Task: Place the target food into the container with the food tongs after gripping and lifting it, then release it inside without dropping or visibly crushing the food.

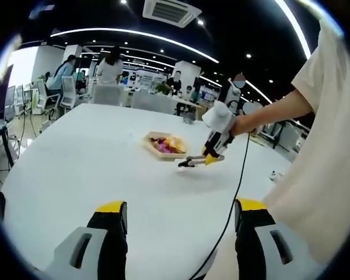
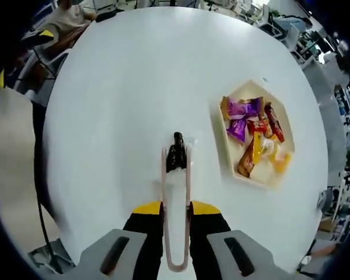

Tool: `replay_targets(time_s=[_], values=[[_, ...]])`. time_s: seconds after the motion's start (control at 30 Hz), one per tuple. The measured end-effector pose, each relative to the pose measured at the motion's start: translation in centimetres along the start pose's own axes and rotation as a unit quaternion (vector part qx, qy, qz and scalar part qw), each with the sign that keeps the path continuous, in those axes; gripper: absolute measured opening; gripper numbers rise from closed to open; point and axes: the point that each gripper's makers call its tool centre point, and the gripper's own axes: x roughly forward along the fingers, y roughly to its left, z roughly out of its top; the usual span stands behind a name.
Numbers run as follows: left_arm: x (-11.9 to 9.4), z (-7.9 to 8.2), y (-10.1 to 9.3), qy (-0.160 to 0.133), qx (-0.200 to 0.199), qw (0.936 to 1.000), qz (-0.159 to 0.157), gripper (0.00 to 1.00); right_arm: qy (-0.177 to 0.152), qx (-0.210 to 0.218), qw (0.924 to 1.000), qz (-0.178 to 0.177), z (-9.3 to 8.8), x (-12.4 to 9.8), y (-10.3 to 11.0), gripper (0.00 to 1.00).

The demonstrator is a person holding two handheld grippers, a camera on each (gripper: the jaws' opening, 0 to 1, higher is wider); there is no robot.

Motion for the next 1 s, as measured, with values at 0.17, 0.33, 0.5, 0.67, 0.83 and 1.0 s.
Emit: replay_targets(time_s=[0.17, 0.33, 0.5, 0.67, 0.83, 1.0], values=[[0.0, 0.0, 0.0, 0.0, 0.0, 1.0, 0.0, 0.74, -0.008, 0.002, 0.9999, -0.009, 0.5, -0.4, -0.7, 0.15], [-0.2, 0.0, 0.2, 0.002, 0.0, 1.0, 0.002, 0.74, -0.022, 0.011, 0.9995, -0.022, 1.4, -1.1, -2.1, 0.15], [-0.2, 0.3, 0.3, 0.001, 0.002, 1.0, 0.002, 0.74, -0.034, 0.016, 0.9987, -0.034, 2.3, -1.9, -3.5, 0.15], [0.0, 0.5, 0.2, 0.002, 0.004, 1.0, 0.0, 0.74, -0.041, 0.016, 0.998, -0.045, 2.9, -2.6, -4.7, 0.15], [0.2, 0.6, 0.2, 0.002, 0.005, 1.0, -0.001, 0.74, -0.047, 0.02, 0.9972, -0.055, 3.2, -3.3, -5.9, 0.14], [0.2, 0.7, 0.2, 0.002, 0.004, 1.0, -0.001, 0.75, -0.049, 0.021, 0.9966, -0.063, 3.4, -3.7, -7.2, 0.14]])
